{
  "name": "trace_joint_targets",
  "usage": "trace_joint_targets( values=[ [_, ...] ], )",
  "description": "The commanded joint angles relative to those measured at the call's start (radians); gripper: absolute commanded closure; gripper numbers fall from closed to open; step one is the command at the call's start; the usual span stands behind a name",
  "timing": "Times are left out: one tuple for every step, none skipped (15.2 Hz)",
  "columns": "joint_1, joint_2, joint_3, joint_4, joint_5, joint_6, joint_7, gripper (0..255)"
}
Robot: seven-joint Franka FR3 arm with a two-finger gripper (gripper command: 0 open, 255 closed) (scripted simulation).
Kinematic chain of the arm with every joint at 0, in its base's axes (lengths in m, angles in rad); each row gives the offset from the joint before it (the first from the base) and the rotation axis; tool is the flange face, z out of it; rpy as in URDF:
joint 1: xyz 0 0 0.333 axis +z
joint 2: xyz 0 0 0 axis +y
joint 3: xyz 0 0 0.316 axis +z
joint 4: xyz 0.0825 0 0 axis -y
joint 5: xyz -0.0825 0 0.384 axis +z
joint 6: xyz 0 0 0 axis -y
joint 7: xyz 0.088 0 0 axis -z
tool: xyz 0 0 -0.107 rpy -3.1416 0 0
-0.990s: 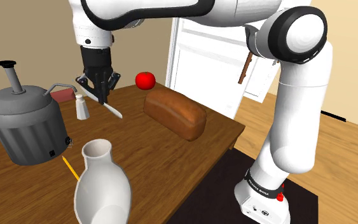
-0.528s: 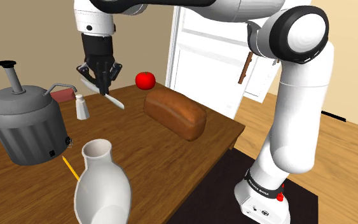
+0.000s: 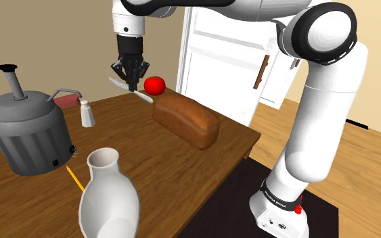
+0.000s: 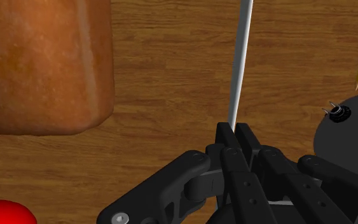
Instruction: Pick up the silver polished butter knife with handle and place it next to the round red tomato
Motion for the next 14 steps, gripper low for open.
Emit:
trace_joint_targets(
  values=[
    [-0.031, -0.020, -0.017, -0.023, 0.009, 0.005, -0.050, 255],
    [-0.046, -0.025, -0.027, -0.029, 0.011, 0.006, -0.073, 255],
    [-0.060, -0.030, -0.036, -0.034, 0.013, 0.007, -0.096, 255],
    [-0.074, -0.033, -0.045, -0.038, 0.014, 0.007, -0.119, 255],
    [-0.087, -0.036, -0.054, -0.040, 0.016, 0.007, -0.142, 255],
    [-0.101, -0.037, -0.064, -0.041, 0.016, 0.007, -0.165, 255],
    [-0.114, -0.037, -0.073, -0.041, 0.017, 0.007, -0.188, 255],
    [-0.127, -0.036, -0.083, -0.039, 0.017, 0.006, -0.210, 255],
    [-0.140, -0.035, -0.092, -0.036, 0.016, 0.005, -0.232, 255],
    [-0.152, -0.032, -0.101, -0.032, 0.016, 0.003, -0.254, 255],
    [-0.165, -0.028, -0.110, -0.027, 0.015, 0.002, -0.276, 255],
    [-0.177, -0.023, -0.119, -0.020, 0.014, 0.000, -0.297, 255],
    [-0.190, -0.017, -0.128, -0.012, 0.013, -0.003, -0.318, 255],
    [-0.202, -0.011, -0.137, -0.002, 0.012, -0.005, -0.339, 255]
  ],
)
